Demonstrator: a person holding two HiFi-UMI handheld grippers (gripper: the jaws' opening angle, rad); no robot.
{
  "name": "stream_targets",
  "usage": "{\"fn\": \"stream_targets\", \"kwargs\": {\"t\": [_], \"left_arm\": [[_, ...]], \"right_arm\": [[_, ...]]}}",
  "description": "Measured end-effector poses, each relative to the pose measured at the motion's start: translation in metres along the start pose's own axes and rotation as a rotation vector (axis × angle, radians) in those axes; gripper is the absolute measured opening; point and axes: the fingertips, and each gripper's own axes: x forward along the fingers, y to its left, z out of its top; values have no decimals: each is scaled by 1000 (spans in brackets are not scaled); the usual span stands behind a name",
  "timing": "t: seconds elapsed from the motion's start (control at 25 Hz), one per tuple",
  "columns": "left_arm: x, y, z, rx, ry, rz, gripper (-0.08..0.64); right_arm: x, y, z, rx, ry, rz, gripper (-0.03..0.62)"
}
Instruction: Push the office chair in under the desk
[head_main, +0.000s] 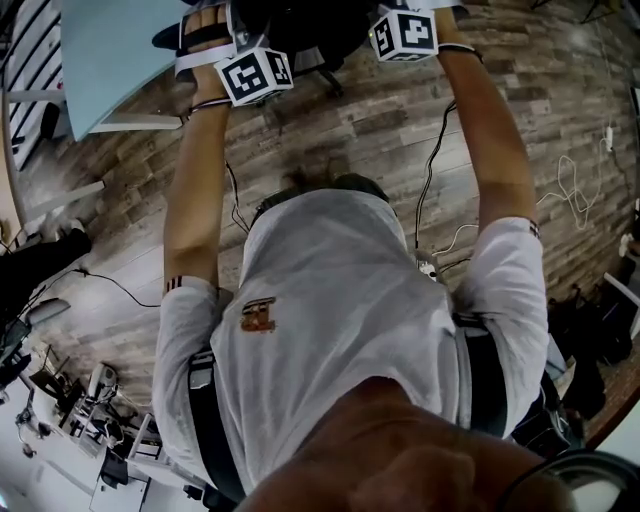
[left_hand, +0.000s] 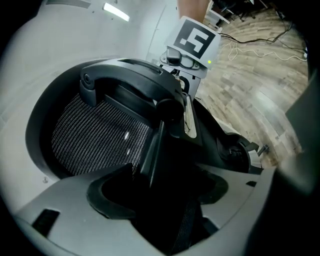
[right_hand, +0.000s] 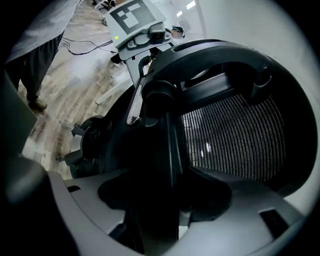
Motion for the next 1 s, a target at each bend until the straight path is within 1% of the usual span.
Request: {"fn": "stream_targets", "kwargs": {"t": [0.24, 0.44, 0.6, 0.8, 1.0], "left_arm": [[13, -4, 16, 1, 22, 4, 344], [15, -2, 21, -5, 45, 13, 344], [12, -4, 24, -18, 40, 16, 345], [1, -5, 31, -17, 33, 18, 345], [-20, -7, 44, -17, 10, 25, 345]], "right_arm": [[0, -2, -22, -18, -6, 9, 262], [-2, -4, -26, -19, -37, 2, 263], [-6, -1, -28, -37, -37, -1, 264], [-16, -1, -28, -61, 0, 15, 264], [-32, -1, -27, -48, 7, 20, 264]]}}
